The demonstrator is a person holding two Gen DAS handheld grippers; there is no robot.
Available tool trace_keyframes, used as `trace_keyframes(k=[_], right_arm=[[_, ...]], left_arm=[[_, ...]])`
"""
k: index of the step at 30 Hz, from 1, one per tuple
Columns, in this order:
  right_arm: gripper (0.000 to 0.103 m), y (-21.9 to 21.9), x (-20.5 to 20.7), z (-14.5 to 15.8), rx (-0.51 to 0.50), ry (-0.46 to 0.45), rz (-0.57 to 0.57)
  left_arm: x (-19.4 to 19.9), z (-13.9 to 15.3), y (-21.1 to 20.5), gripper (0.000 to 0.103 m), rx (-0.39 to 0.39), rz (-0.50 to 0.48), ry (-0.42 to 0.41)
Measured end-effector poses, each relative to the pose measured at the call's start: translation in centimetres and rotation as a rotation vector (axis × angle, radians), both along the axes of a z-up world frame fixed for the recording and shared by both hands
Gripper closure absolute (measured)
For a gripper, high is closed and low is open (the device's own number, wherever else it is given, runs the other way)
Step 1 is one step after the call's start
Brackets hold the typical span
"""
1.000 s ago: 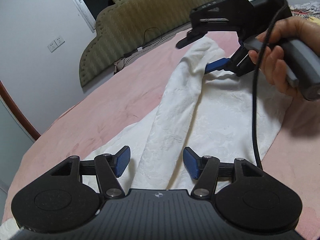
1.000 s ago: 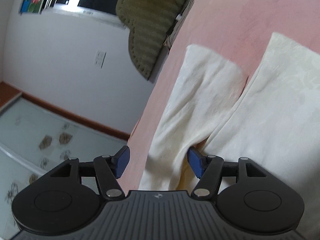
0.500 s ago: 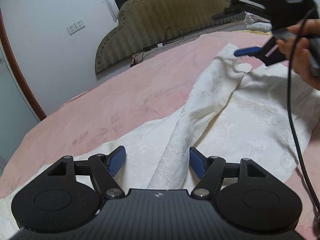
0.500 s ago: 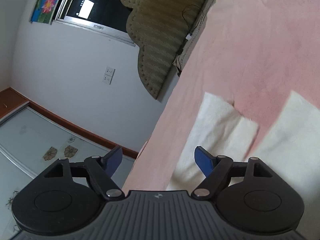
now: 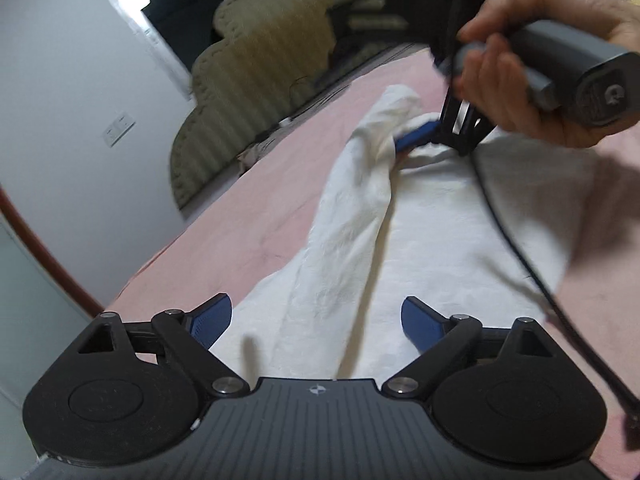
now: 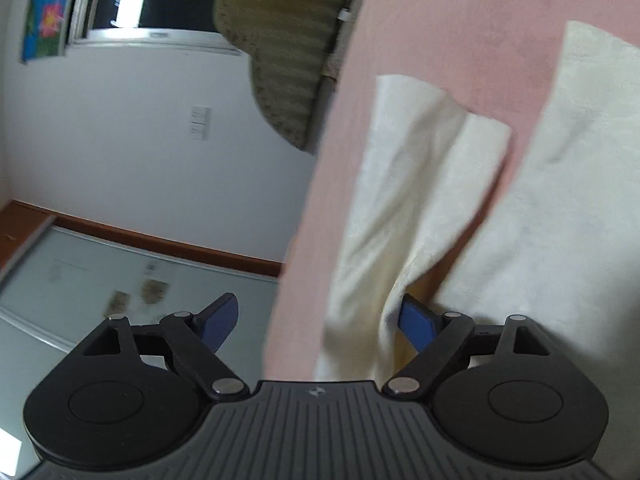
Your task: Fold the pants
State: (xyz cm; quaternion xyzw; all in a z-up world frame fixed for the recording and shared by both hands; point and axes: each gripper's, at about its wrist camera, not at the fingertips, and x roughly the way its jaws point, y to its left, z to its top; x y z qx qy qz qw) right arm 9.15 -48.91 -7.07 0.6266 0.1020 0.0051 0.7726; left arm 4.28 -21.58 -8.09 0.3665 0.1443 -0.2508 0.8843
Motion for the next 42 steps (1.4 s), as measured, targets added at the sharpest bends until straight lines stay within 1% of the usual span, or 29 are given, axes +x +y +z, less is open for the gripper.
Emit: trace_keyframes(k=[2,4,7,8,9,10,11,12,13,14,15,17,20,23,24,26,29,32,36,38,39,40,42], right_arm=[[0.016,0.3,0.7,0.9,-0.049,0.013,0.019],[0.016,0.6,1.9,1.7,-0.088,0.028,0.035],[0.016,0.9,3.9,2.6,-0.138,0.037,0.059],[0.016,0.9,4.6,2.8,-0.166,0.048,0.062],[0.016,0.9,5.2,3.1,-0.206,0.069,0.057],[0.016,0.9,5.7,3.3,-0.262,0.111,0.037],[0.016,0.8,5.8,3.3,-0.292,0.168,0.007],[0.016,0.5,5.7,3.0,-0.290,0.216,-0.020],[0.016,0.2,5.3,2.4,-0.267,0.224,-0.034],[0.016,-0.3,4.8,1.9,-0.233,0.202,-0.044],[0.016,-0.6,4.2,1.4,-0.201,0.183,-0.060],[0.016,-1.3,3.1,0.5,-0.163,0.175,-0.104],[0.017,-2.0,2.4,-0.5,-0.129,0.149,-0.112],[0.016,-1.7,2.6,-0.4,-0.137,0.125,-0.078],[0.016,-1.6,2.9,-0.2,-0.147,0.137,-0.080],[0.016,-1.5,3.5,-0.1,-0.162,0.164,-0.099],[0.018,-2.1,3.7,-0.5,-0.143,0.183,-0.155],[0.016,-2.4,3.9,-0.6,-0.123,0.146,-0.155],[0.016,-2.1,4.1,-0.4,-0.111,0.056,-0.109],[0.016,-1.8,4.2,-0.2,-0.128,0.022,-0.095],[0.016,-1.7,4.4,-0.1,-0.143,0.021,-0.089],[0.016,-1.7,4.7,-0.1,-0.154,0.050,-0.089],[0.016,-1.9,5.6,-0.5,-0.148,0.144,-0.093]], left_arm=[[1.0,0.1,-0.1,0.010,-0.018,0.052,0.023],[1.7,0.2,-0.1,0.012,-0.031,0.106,0.013],[2.4,0.5,0.2,0.013,-0.041,0.199,-0.055],[2.6,0.8,0.5,0.014,-0.055,0.215,-0.063],[2.8,1.1,0.8,0.014,-0.078,0.220,-0.054],[2.9,1.3,1.1,0.017,-0.103,0.221,-0.035],[3.0,1.5,1.3,0.020,-0.125,0.223,-0.015],[3.1,1.6,1.5,0.022,-0.145,0.223,0.004],[3.2,1.7,1.7,0.025,-0.161,0.221,0.020],[3.2,1.6,1.9,0.030,-0.176,0.217,0.035],[3.3,1.6,1.9,0.033,-0.187,0.214,0.050],[3.2,1.5,2.0,0.042,-0.202,0.204,0.077],[2.8,1.3,1.8,0.048,-0.196,0.188,0.063],[2.7,1.1,1.7,0.048,-0.192,0.185,0.057],[3.0,1.1,1.7,0.048,-0.191,0.185,0.062],[3.3,0.9,1.7,0.046,-0.186,0.189,0.076],[3.7,0.7,1.7,0.042,-0.183,0.196,0.101],[4.0,0.6,1.9,0.035,-0.189,0.202,0.124],[4.4,0.6,2.0,0.035,-0.197,0.206,0.149],[4.4,0.5,2.0,0.035,-0.202,0.207,0.157],[4.5,0.6,2.1,0.035,-0.205,0.207,0.161],[4.5,0.5,2.0,0.035,-0.207,0.208,0.164],[4.6,0.6,2.1,0.035,-0.211,0.208,0.171]])
